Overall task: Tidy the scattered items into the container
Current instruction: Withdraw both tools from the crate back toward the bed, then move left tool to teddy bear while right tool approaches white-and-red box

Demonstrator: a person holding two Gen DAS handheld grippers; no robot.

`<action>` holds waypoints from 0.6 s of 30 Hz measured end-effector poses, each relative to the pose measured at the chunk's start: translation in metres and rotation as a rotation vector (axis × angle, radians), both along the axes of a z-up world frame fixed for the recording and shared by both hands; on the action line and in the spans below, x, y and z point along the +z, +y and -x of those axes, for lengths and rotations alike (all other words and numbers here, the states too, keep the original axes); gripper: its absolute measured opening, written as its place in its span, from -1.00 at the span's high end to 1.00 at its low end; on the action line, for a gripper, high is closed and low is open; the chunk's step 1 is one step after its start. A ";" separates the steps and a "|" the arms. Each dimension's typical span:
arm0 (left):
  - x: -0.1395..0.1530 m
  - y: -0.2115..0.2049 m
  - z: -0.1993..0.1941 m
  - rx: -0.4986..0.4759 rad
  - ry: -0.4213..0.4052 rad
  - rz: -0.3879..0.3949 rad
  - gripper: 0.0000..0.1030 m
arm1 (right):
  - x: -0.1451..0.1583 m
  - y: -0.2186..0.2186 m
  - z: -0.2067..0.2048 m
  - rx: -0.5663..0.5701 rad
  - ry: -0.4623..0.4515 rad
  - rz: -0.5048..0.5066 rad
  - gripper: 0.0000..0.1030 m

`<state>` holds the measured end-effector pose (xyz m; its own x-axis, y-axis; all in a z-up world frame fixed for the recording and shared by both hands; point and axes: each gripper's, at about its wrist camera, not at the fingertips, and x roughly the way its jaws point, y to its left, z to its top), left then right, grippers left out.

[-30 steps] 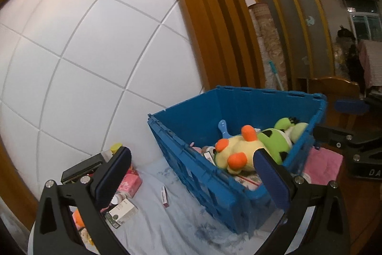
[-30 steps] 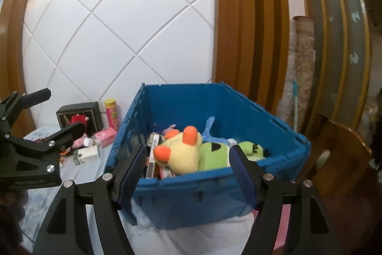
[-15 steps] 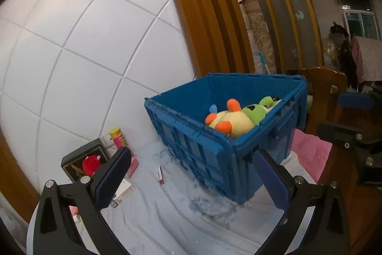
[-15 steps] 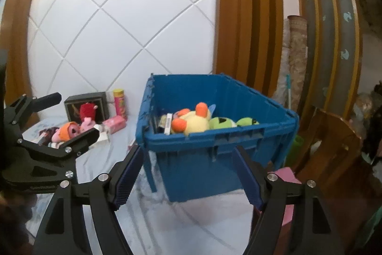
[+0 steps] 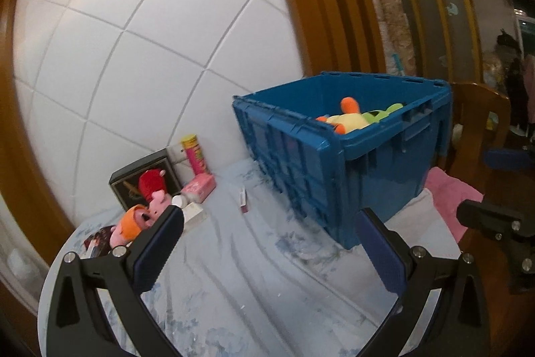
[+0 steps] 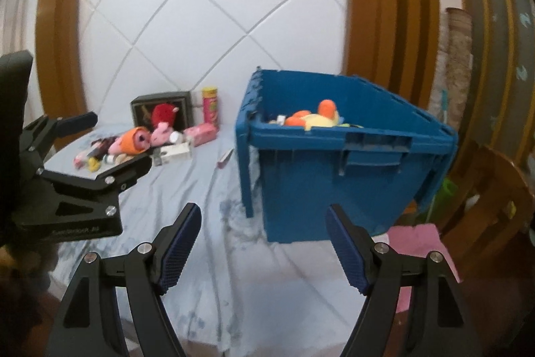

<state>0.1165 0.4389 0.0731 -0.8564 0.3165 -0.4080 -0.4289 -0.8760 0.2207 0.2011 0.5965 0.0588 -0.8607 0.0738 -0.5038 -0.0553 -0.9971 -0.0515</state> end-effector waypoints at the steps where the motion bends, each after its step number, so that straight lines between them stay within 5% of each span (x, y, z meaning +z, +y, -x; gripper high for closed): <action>1: -0.001 -0.003 0.000 0.013 0.000 0.001 -1.00 | -0.001 -0.002 0.000 0.009 -0.002 0.001 -0.51; 18: -0.020 -0.090 0.058 0.136 -0.015 0.010 -1.00 | -0.006 -0.071 0.068 0.118 -0.035 0.000 -0.54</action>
<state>0.0585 0.3492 0.0527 -0.8850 0.1936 -0.4234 -0.3094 -0.9242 0.2240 0.1327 0.5255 0.0526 -0.8454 -0.0266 -0.5334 0.0640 -0.9966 -0.0518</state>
